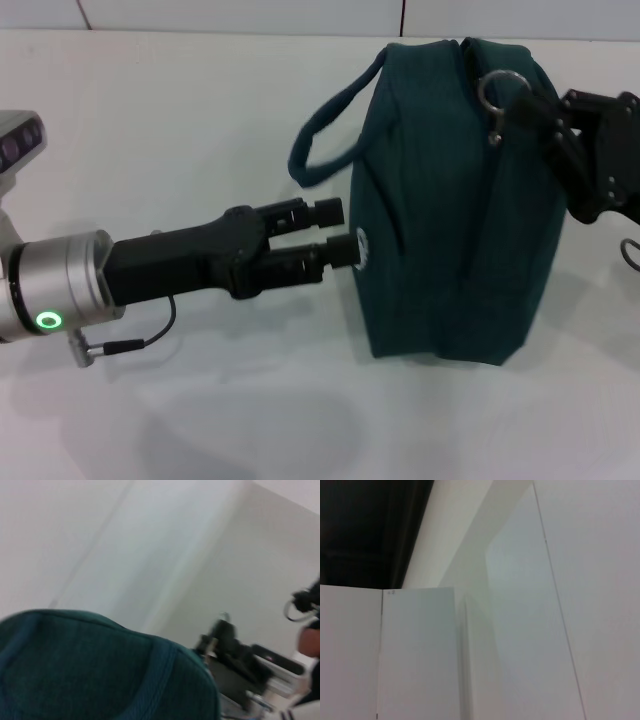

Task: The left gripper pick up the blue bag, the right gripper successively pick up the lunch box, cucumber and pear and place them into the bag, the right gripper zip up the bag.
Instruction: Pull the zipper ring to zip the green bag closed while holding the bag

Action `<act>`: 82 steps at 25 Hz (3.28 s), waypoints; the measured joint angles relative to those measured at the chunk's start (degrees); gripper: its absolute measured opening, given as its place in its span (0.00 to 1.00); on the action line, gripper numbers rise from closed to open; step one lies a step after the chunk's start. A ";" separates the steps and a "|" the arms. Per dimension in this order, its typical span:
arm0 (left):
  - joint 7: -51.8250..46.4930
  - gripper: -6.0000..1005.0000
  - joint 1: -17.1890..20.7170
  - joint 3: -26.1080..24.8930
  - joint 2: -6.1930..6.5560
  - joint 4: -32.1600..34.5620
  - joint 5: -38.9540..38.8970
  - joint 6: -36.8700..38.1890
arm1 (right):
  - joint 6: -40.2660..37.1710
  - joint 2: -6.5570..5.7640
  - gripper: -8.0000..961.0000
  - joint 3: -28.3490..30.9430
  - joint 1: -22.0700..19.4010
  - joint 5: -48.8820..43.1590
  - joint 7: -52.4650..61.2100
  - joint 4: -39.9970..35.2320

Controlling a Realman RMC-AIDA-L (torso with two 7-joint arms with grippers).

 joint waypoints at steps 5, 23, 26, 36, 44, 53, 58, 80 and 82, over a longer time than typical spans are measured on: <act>6.80 0.74 -0.28 0.15 -0.19 -4.84 -5.36 -2.88 | 0.41 0.29 0.01 -0.11 0.85 0.39 0.36 0.17; 23.63 0.69 -6.95 0.79 -0.96 -16.37 -7.45 -9.02 | 3.51 0.28 0.02 -0.14 2.09 1.34 0.35 0.06; 25.89 0.69 -7.54 0.79 -1.13 -18.44 -9.38 -11.96 | 3.72 0.28 0.02 -0.15 2.44 1.34 0.31 0.07; 29.18 0.66 -8.14 1.84 -0.91 -20.69 -12.08 -13.01 | 3.97 0.28 0.02 -0.15 2.63 1.33 0.34 0.05; 30.40 0.47 -8.14 2.94 -0.85 -20.61 -11.93 -12.83 | 3.90 0.28 0.02 0.16 2.36 1.32 0.36 0.27; 29.96 0.20 -8.57 5.02 -0.71 -20.38 -11.87 -12.75 | 3.52 0.28 0.01 -0.15 2.35 2.48 0.47 0.51; 29.87 0.17 -8.93 7.82 -0.66 -20.10 -11.87 -12.06 | 3.52 0.28 0.01 -0.02 2.23 2.60 0.72 0.43; 27.79 0.07 -8.06 23.50 0.50 -15.31 -10.28 0.40 | 12.88 0.24 0.01 0.36 1.62 7.86 4.82 0.25; 27.73 0.07 -7.67 23.53 0.52 -15.13 -9.82 0.56 | 14.93 0.26 0.01 0.37 1.62 7.91 6.17 0.22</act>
